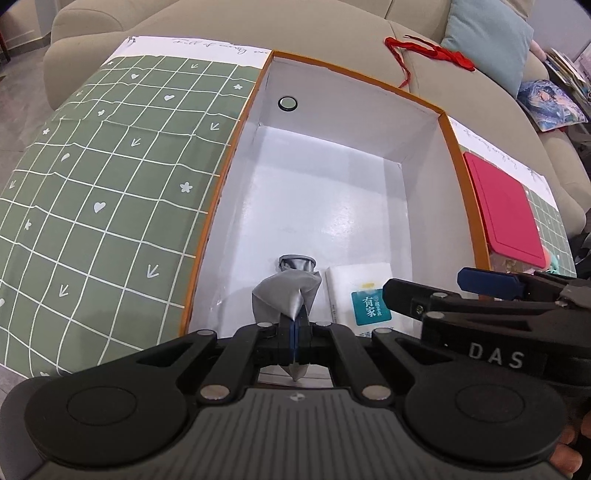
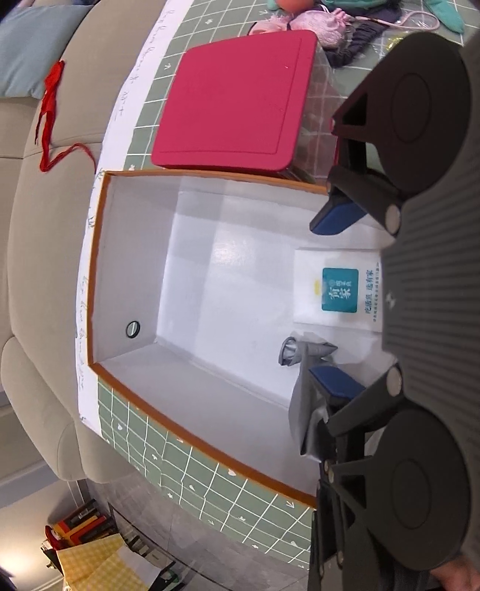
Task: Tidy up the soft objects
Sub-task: 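Lower both items into the white box and open both tools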
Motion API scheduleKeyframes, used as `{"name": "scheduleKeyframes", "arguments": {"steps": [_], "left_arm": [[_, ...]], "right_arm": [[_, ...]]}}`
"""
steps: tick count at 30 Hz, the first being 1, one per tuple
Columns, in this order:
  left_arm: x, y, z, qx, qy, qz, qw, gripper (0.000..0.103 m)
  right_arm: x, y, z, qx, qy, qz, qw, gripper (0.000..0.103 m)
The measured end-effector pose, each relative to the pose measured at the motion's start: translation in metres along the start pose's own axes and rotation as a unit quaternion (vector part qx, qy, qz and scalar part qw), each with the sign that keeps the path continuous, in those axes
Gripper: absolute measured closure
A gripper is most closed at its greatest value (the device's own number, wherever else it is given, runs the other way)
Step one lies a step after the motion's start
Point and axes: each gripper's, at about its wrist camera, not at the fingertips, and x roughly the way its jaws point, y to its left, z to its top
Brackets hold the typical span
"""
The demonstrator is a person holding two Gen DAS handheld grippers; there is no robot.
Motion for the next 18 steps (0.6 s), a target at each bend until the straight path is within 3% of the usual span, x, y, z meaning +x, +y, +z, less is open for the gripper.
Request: {"name": "scheduleKeyframes", "arguments": {"steps": [3,4,7,10,18], "left_arm": [[0.0,0.003,0.001,-0.007,-0.001,-0.011,0.9999,0.102],[0.0,0.003,0.002,-0.005,0.0,-0.016,0.9999,0.093],[-0.001,0.01,0.002,-0.027,0.001,-0.02,0.9994,0.054],[-0.003,0.017,0.001,-0.041,-0.01,-0.03,0.9987,0.042],[-0.009,0.021,0.001,-0.048,-0.001,-0.029,0.9984,0.036]], "right_arm": [[-0.002,-0.002,-0.001,0.006,0.0,0.005,1.0,0.026],[-0.002,-0.003,-0.001,0.006,0.0,0.004,1.0,0.026],[-0.006,-0.007,-0.001,0.013,-0.006,0.002,1.0,0.026],[-0.01,-0.01,0.0,0.02,-0.009,0.017,1.0,0.026],[-0.017,-0.008,-0.001,0.021,-0.016,0.028,0.999,0.026]]}}
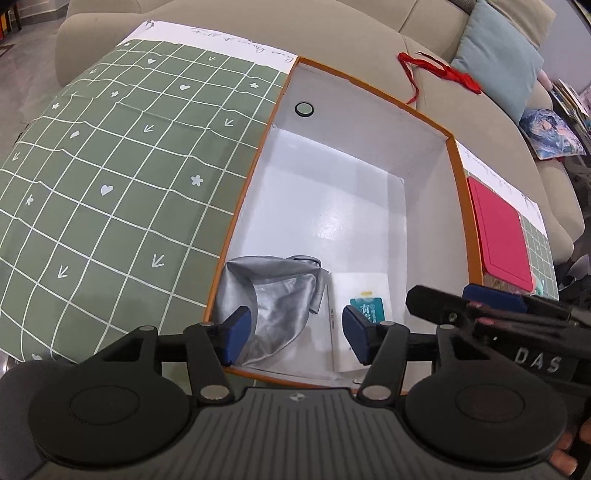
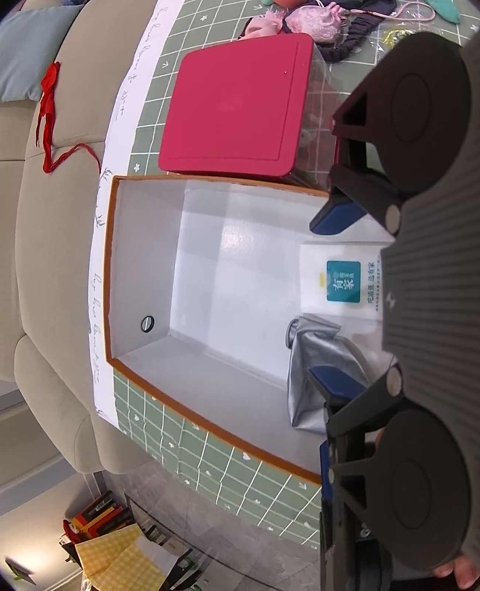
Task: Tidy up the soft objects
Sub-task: 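Lower both items into the white box and open both tools, then lift both tools out of the box and move back toward the soft pile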
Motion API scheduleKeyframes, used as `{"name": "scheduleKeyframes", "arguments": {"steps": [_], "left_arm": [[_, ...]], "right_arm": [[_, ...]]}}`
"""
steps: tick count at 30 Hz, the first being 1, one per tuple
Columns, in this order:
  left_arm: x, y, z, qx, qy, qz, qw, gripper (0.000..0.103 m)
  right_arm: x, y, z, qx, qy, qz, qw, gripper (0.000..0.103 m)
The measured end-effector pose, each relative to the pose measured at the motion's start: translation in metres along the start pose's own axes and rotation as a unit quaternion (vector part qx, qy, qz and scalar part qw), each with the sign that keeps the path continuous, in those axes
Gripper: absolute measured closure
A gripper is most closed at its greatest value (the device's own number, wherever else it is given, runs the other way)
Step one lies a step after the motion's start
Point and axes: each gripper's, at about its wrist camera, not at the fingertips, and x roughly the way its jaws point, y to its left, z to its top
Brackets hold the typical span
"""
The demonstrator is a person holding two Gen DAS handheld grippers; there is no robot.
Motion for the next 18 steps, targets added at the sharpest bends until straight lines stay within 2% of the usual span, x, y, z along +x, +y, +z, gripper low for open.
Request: {"name": "scheduleKeyframes", "arguments": {"steps": [4,8,11,18], "left_arm": [[0.0,-0.005,-0.003,0.009,-0.006,0.012,0.9999,0.035],[-0.003,-0.006,-0.003,0.003,-0.007,0.004,1.0,0.034],[-0.008,-0.013,-0.003,0.022,-0.016,0.004,0.9996,0.032],[-0.025,-0.028,-0.002,0.043,-0.049,0.004,0.9979,0.029]], "right_arm": [[-0.007,-0.002,0.002,0.009,-0.006,0.02,1.0,0.026],[-0.018,0.0,0.003,0.007,-0.021,0.023,0.999,0.026],[-0.03,0.003,0.006,0.004,-0.032,0.036,0.999,0.026],[-0.052,0.004,0.008,-0.003,-0.056,0.037,0.998,0.019]]}}
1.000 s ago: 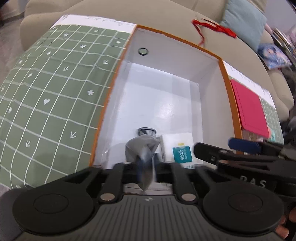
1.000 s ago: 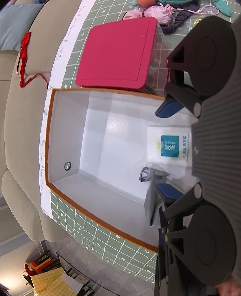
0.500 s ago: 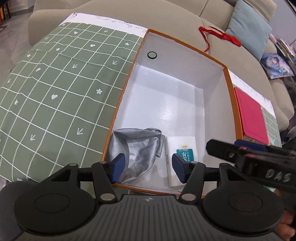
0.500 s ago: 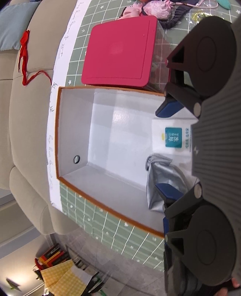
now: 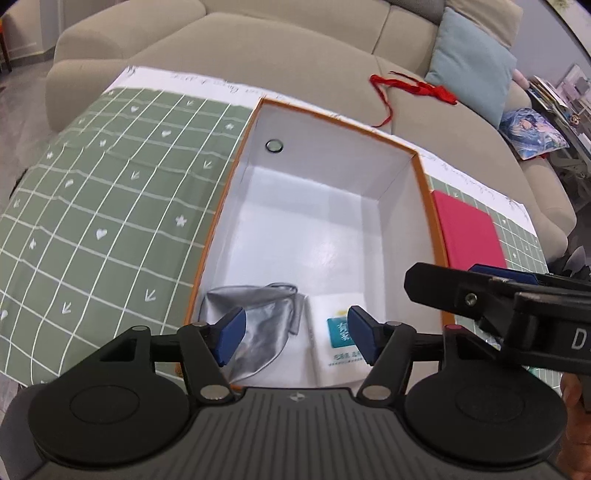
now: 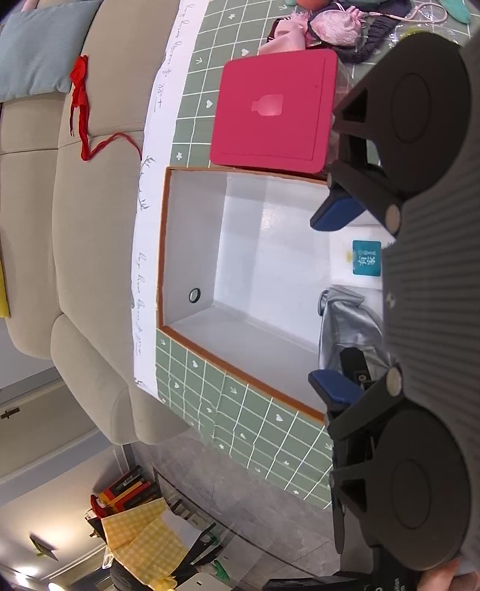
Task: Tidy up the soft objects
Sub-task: 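Lift both tools out of the box and move back toward the soft pile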
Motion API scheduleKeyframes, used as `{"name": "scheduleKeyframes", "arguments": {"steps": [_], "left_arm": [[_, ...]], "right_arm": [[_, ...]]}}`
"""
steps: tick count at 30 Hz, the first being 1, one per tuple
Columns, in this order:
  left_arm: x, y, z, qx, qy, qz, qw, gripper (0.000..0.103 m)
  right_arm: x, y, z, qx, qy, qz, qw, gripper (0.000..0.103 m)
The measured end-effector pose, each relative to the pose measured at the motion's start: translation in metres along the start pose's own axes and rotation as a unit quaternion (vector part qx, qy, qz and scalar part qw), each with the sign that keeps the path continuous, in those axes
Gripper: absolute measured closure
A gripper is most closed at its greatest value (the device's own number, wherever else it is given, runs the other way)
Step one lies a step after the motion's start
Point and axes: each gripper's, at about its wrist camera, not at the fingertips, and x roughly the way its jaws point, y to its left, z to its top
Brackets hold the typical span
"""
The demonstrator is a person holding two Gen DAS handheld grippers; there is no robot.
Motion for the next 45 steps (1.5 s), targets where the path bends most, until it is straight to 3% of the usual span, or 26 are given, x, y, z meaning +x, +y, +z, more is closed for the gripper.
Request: {"name": "scheduleKeyframes", "arguments": {"steps": [8,15,24,28,35,39,45], "left_arm": [[-0.011,-0.024,0.005,0.028,-0.01,0.006,0.9995,0.028],[-0.03,-0.063,0.015,0.056,-0.046,0.007,0.9973,0.026],[-0.035,-0.127,0.019,0.111,-0.047,-0.022,0.9925,0.024],[-0.03,-0.156,0.015,0.124,-0.035,-0.053,0.9903,0.024],[-0.013,-0.213,-0.006,0.171,0.0,-0.115,0.9785,0.023],[0.007,-0.239,-0.023,0.198,0.035,-0.172,0.9645,0.022],[0.032,-0.268,-0.05,0.243,0.056,-0.189,0.9498,0.022]], "right_arm": [[-0.03,-0.022,0.003,0.022,-0.025,-0.003,0.999,0.016],[-0.072,-0.061,0.003,0.045,-0.058,-0.026,0.997,0.014],[-0.133,-0.134,-0.022,0.045,-0.095,-0.104,0.989,0.009],[-0.137,-0.184,-0.04,0.099,-0.081,-0.134,0.983,0.009],[-0.129,-0.259,-0.063,0.194,-0.053,-0.137,0.97,0.009],[-0.109,-0.294,-0.073,0.24,-0.028,-0.133,0.961,0.01],[-0.069,-0.332,-0.078,0.279,0.009,-0.151,0.948,0.015]]}}
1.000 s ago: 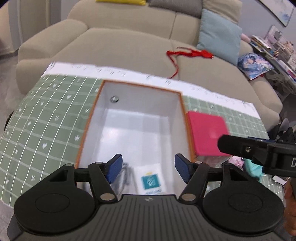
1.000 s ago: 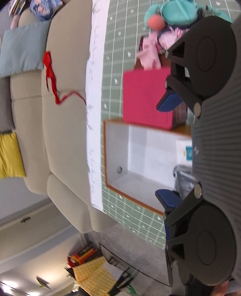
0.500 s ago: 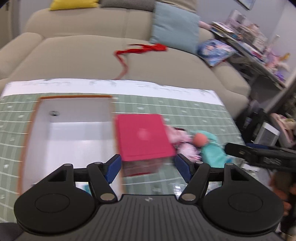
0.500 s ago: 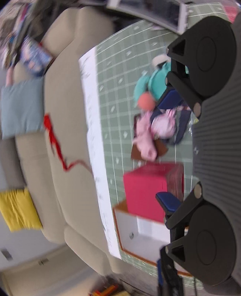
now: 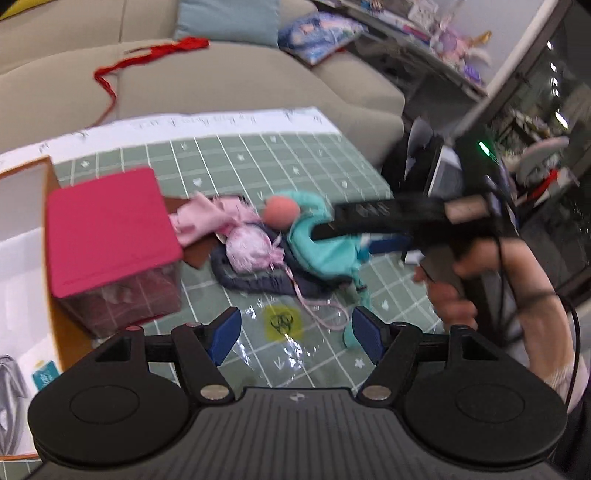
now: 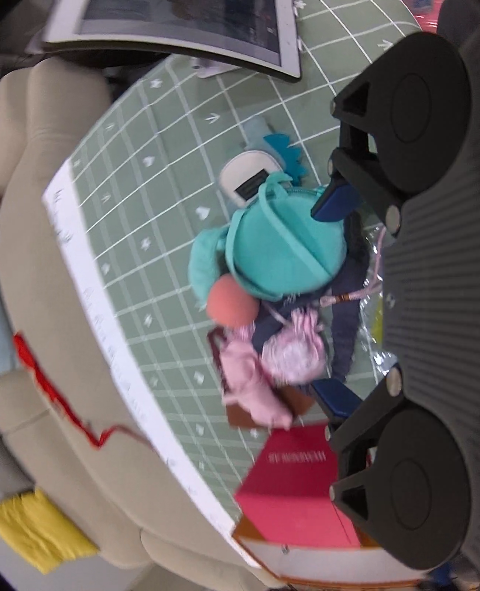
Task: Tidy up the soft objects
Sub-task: 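Lift both tools out of the box and move back toward the soft pile, then grasp the teal plush bag with the right tool while the left tool approaches the plastic bag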
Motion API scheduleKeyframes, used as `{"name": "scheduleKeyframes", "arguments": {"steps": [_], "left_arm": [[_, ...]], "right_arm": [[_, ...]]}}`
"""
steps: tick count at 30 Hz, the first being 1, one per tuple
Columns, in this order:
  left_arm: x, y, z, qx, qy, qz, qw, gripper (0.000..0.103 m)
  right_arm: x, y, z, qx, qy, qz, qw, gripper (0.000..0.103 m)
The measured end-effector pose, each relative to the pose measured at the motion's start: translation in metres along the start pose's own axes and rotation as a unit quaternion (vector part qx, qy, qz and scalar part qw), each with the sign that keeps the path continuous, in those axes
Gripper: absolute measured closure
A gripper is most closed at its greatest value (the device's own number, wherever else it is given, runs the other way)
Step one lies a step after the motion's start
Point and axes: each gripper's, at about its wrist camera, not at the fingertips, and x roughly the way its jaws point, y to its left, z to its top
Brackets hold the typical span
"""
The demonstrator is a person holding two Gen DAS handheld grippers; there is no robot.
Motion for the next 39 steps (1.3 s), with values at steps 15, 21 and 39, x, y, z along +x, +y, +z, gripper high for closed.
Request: {"name": "scheduleKeyframes", "arguments": {"steps": [15,21,39], "left_arm": [[0.067,-0.009,-0.016,0.011,0.065,0.048,0.9967,0.022],[0.081,-0.016,-0.018,0.017,0.081,0.051,0.9953,0.022],[0.1,-0.014,-0.026,0.008,0.101,0.082,0.9915,0.022]], "right_arm": [[0.058,-0.008,0.026,-0.005,-0.012,-0.076,0.997,0.017],[0.063,-0.001,0.026,-0.05,-0.027,-0.104,0.993,0.04],[0.031,-0.022,0.038,-0.102,-0.037,-0.034,0.994,0.099]]}}
